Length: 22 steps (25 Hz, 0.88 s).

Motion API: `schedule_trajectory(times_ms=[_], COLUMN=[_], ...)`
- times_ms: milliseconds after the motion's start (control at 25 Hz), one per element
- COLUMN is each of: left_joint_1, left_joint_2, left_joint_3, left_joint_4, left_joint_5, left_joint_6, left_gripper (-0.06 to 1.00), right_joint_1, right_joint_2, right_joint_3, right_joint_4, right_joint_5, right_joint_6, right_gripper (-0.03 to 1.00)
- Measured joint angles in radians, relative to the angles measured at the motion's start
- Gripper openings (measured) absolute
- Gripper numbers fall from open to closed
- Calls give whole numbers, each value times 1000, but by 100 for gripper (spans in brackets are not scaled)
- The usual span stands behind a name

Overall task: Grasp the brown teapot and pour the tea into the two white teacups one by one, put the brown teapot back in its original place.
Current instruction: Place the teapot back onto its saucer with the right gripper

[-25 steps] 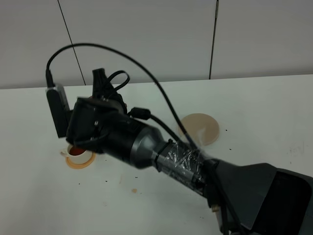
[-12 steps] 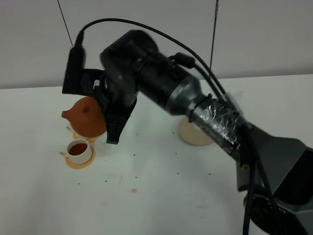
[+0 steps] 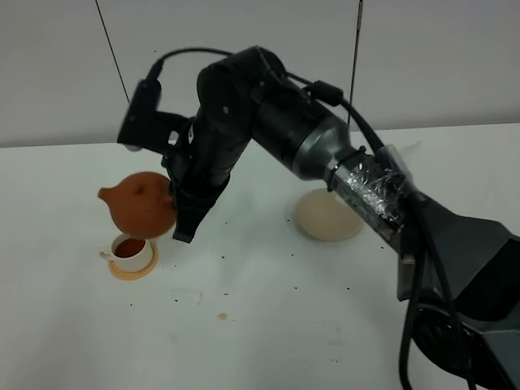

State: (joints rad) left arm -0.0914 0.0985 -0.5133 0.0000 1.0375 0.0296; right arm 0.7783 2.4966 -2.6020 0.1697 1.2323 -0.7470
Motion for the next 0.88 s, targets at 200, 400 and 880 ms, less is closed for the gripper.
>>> schedule_trajectory(times_ms=[200, 400, 880], left_joint_1=[0, 0, 0], left_joint_2=[0, 0, 0], left_joint_3=[0, 0, 0], left_joint_4=[0, 0, 0], left_joint_5=[0, 0, 0], left_joint_6=[0, 0, 0], left_gripper=[37, 37, 37], right_joint_1=[-3, -4, -50], right_joint_2=[63, 69, 69], right_joint_3=[0, 0, 0], right_joint_4=[-30, -61, -67], right_joint_5=[2, 3, 3], right_joint_6=[34, 41, 96], right_gripper=[9, 9, 9])
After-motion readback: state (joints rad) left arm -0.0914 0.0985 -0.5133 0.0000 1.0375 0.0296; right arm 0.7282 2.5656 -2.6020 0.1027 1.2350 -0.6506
